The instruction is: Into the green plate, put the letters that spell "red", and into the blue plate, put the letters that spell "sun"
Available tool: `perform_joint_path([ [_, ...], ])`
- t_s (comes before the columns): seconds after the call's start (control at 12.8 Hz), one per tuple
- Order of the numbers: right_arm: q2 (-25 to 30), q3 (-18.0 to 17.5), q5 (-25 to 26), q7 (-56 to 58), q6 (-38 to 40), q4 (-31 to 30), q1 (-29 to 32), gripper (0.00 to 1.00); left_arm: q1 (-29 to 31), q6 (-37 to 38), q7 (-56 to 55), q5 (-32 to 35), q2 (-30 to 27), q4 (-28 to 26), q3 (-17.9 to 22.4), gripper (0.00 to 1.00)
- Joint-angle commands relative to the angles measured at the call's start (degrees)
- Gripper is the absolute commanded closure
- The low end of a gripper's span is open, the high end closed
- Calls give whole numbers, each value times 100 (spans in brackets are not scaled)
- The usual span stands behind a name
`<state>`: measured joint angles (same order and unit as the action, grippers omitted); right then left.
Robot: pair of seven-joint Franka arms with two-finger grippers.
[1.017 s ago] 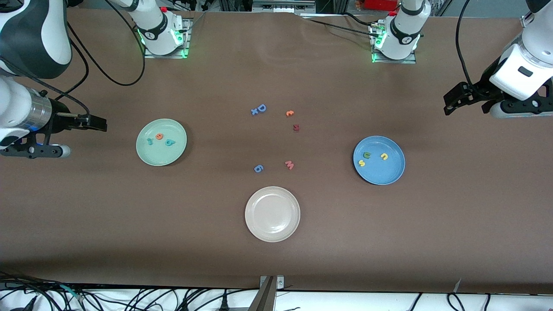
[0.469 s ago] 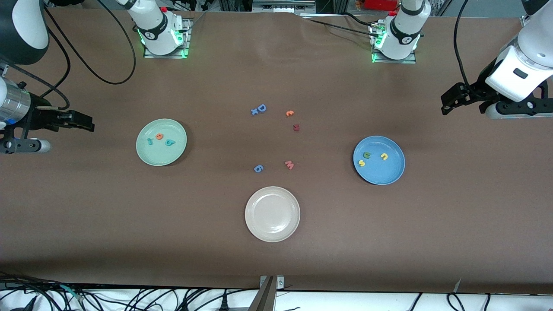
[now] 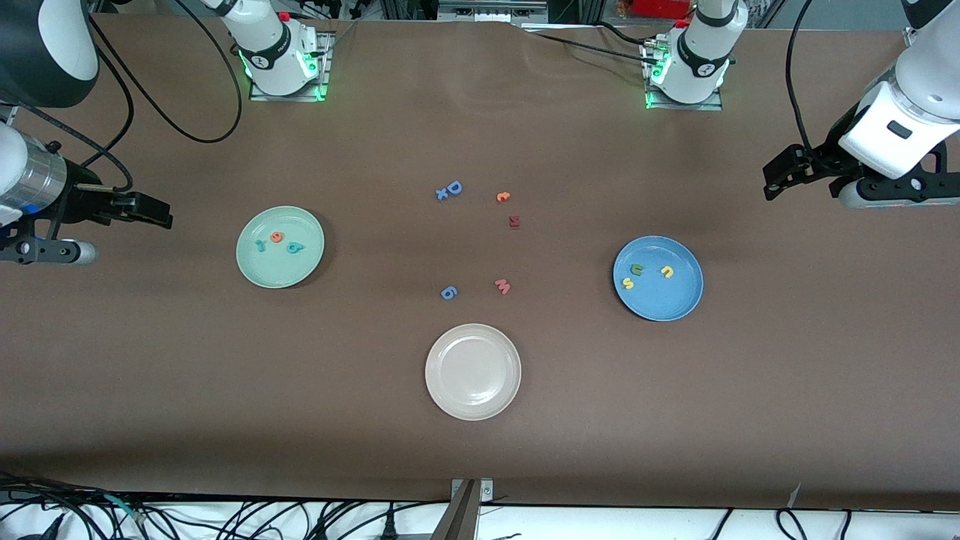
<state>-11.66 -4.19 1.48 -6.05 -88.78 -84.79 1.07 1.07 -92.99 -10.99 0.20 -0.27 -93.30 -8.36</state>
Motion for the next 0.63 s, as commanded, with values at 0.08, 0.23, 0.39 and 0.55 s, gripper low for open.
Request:
perform_joint_path([
  [0.08, 155, -99, 28, -124, 10, -160, 78, 1, 16, 237, 44, -169, 1, 128, -17, 0],
  [0.23, 155, -99, 36, -98, 10, -143, 78, 1, 60, 683, 53, -466, 44, 373, 1, 0],
  [0.39, 146, -99, 28, -89, 19, -108, 78, 1, 17, 895, 524, -565, 27, 409, 79, 0],
  [0.55, 138, -99, 28, -89, 19, -81, 78, 1, -45, 941, 1157, -564, 45, 418, 360, 0],
])
